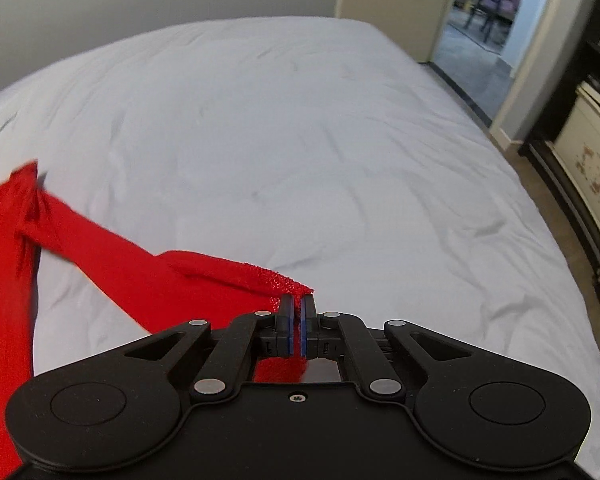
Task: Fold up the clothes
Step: 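Drag the sleeve with the right gripper outward across the bed, then release the sleeve cuff with the right gripper and lift away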
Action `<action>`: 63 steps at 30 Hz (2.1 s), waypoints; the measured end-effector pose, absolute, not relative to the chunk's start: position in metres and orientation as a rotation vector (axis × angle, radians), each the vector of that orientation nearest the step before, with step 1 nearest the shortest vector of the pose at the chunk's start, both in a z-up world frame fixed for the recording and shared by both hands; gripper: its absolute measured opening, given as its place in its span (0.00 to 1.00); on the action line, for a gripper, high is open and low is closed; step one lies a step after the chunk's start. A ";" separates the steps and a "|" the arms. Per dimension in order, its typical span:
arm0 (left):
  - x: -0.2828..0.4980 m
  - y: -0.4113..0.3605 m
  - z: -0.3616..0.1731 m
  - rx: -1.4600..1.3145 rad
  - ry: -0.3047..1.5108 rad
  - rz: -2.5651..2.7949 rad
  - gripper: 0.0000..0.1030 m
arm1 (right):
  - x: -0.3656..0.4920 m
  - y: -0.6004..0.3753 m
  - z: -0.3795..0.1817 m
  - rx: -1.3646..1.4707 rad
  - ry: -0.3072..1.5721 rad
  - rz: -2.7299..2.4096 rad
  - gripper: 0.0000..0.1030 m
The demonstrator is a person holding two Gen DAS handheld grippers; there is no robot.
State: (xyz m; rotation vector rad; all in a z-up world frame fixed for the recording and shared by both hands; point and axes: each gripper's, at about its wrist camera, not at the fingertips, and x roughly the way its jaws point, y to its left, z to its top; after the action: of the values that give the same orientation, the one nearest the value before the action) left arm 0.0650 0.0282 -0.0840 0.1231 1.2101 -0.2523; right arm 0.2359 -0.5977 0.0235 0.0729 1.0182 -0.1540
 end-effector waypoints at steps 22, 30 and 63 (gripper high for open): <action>0.074 0.017 -0.085 0.172 1.250 -0.222 0.33 | 0.237 -0.588 -0.039 -0.321 0.978 0.081 0.09; 0.077 0.009 -0.076 0.204 1.252 -0.223 0.33 | 0.196 -0.560 -0.075 -0.589 1.017 0.278 0.24; 0.148 0.141 -0.075 0.206 1.286 0.058 0.16 | 0.289 -0.618 -0.029 -0.513 1.028 0.040 0.01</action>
State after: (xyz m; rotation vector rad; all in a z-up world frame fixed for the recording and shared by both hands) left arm 0.1476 0.1415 -0.0750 0.2062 1.2861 0.0577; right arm 0.2895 -0.6183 -0.0286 -0.5131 1.0279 0.0404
